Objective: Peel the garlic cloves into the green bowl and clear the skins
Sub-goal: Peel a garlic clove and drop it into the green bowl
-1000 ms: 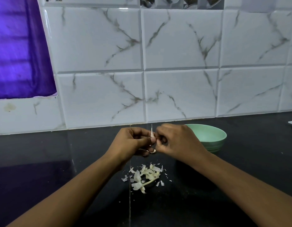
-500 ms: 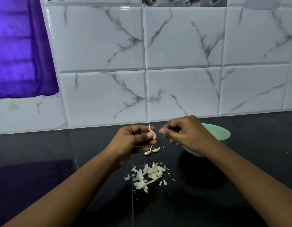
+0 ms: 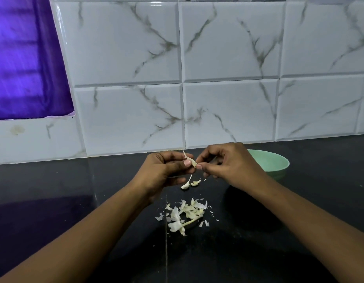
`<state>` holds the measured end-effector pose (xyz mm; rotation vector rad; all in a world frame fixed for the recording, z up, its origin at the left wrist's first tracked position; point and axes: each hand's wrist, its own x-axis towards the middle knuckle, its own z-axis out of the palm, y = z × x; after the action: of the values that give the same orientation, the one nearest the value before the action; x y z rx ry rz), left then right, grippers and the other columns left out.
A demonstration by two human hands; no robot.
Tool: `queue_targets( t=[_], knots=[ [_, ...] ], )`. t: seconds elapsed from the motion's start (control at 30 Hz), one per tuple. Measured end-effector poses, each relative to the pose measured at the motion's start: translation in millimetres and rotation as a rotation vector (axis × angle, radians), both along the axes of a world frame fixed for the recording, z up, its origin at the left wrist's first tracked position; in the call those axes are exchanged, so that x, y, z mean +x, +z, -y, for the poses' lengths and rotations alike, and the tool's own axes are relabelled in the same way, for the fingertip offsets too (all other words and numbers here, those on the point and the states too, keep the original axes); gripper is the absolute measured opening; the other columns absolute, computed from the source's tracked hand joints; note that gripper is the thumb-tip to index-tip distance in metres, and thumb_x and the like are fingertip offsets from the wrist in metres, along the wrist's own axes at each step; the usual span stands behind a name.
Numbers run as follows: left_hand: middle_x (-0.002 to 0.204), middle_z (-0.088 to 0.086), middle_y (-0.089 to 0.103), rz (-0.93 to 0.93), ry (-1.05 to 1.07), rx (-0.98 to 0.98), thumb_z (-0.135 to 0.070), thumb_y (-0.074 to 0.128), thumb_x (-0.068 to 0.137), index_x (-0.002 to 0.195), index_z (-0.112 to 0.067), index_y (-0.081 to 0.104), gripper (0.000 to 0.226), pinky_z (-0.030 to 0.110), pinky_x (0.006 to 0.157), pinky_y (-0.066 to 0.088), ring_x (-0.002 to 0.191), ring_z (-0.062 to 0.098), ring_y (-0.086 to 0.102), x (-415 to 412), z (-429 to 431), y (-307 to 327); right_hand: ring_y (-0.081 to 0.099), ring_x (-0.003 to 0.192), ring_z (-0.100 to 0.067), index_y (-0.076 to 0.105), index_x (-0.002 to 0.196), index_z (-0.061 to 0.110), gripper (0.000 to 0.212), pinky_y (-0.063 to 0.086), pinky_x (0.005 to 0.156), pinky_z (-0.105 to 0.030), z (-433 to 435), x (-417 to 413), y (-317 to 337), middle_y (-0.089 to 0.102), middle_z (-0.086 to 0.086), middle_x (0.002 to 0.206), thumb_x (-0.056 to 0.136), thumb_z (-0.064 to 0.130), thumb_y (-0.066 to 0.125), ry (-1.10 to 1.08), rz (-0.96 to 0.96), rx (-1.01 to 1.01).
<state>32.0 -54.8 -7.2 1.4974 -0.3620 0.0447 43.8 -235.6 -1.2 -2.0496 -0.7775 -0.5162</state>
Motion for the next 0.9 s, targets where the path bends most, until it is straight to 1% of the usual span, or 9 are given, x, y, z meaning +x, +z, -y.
queue_targets(
  t=[0.07,0.23,0.37,0.43,0.5,0.6,0.67,0.83,0.9],
  knots=[
    [0.078,0.003,0.074,0.035,0.023,0.027,-0.003,0.065,0.083,0.085,-0.012,0.069,0.010,0.018,0.056,0.052,0.073,0.008,0.071,0,1,0,0.062,0.050,0.001,0.073,0.079,0.016,0.006,0.041,0.054,-0.008,-1,0,0,0.067,0.006,0.058,0.079,0.010,0.074,-0.027,0.017,-0.020],
    [0.076,0.006,0.073,0.117,0.094,0.054,-0.004,0.069,0.080,0.083,-0.008,0.069,0.005,0.019,0.058,0.053,0.072,0.011,0.071,0,4,-2,0.064,0.053,0.000,0.074,0.080,0.016,0.006,0.043,0.054,-0.009,-2,-2,-1,0.069,0.003,0.060,0.081,0.011,0.072,-0.045,0.021,-0.031],
    [0.073,0.005,0.073,0.144,0.115,0.061,-0.003,0.070,0.079,0.083,-0.007,0.068,0.005,0.019,0.058,0.053,0.070,0.011,0.071,0,5,-3,0.062,0.052,0.002,0.074,0.079,0.018,0.006,0.040,0.053,-0.007,-3,-1,-1,0.068,0.006,0.058,0.081,0.013,0.072,-0.064,0.035,-0.055],
    [0.071,0.005,0.073,0.149,0.126,0.059,-0.001,0.070,0.079,0.084,-0.004,0.068,0.006,0.018,0.058,0.053,0.069,0.011,0.071,0,6,-4,0.063,0.056,0.001,0.074,0.076,0.019,0.006,0.041,0.054,-0.008,-3,0,-3,0.064,0.012,0.055,0.079,0.014,0.072,-0.106,0.101,-0.086],
    [0.069,0.006,0.072,0.145,0.140,0.037,0.001,0.070,0.078,0.084,-0.001,0.068,0.006,0.018,0.057,0.052,0.067,0.010,0.070,0,8,-4,0.058,0.054,0.000,0.074,0.075,0.016,0.003,0.042,0.056,-0.011,-5,0,-6,0.061,0.014,0.055,0.077,0.014,0.073,-0.159,0.208,-0.130],
    [0.067,0.007,0.072,0.119,0.152,-0.029,0.002,0.069,0.078,0.080,-0.002,0.068,0.005,0.017,0.056,0.052,0.065,0.011,0.070,-1,10,-5,0.057,0.053,-0.007,0.070,0.071,0.014,0.005,0.048,0.054,-0.023,-7,-1,-10,0.064,0.006,0.060,0.073,0.017,0.070,-0.205,0.409,-0.181],
    [0.065,0.007,0.071,0.101,0.150,-0.058,0.002,0.069,0.078,0.080,-0.002,0.068,0.005,0.017,0.056,0.052,0.063,0.010,0.070,-1,12,-5,0.056,0.050,-0.013,0.065,0.068,0.013,0.007,0.048,0.050,-0.026,-8,-3,-11,0.062,0.003,0.058,0.070,0.019,0.065,-0.229,0.514,-0.194],
    [0.068,0.008,0.072,0.101,0.139,-0.034,0.003,0.068,0.078,0.081,0.000,0.070,0.005,0.018,0.058,0.054,0.062,0.010,0.068,-3,13,-5,0.051,0.047,-0.016,0.058,0.066,0.014,0.007,0.046,0.045,-0.029,-8,-1,-13,0.055,0.003,0.057,0.069,0.020,0.061,-0.245,0.574,-0.202],
    [0.074,0.008,0.073,0.110,0.112,-0.020,0.004,0.068,0.077,0.079,-0.002,0.071,0.007,0.018,0.059,0.054,0.064,0.010,0.068,-3,13,-4,0.051,0.050,-0.014,0.057,0.067,0.016,0.011,0.046,0.046,-0.030,-8,-1,-12,0.053,0.007,0.059,0.069,0.026,0.060,-0.237,0.538,-0.175]
  ],
)
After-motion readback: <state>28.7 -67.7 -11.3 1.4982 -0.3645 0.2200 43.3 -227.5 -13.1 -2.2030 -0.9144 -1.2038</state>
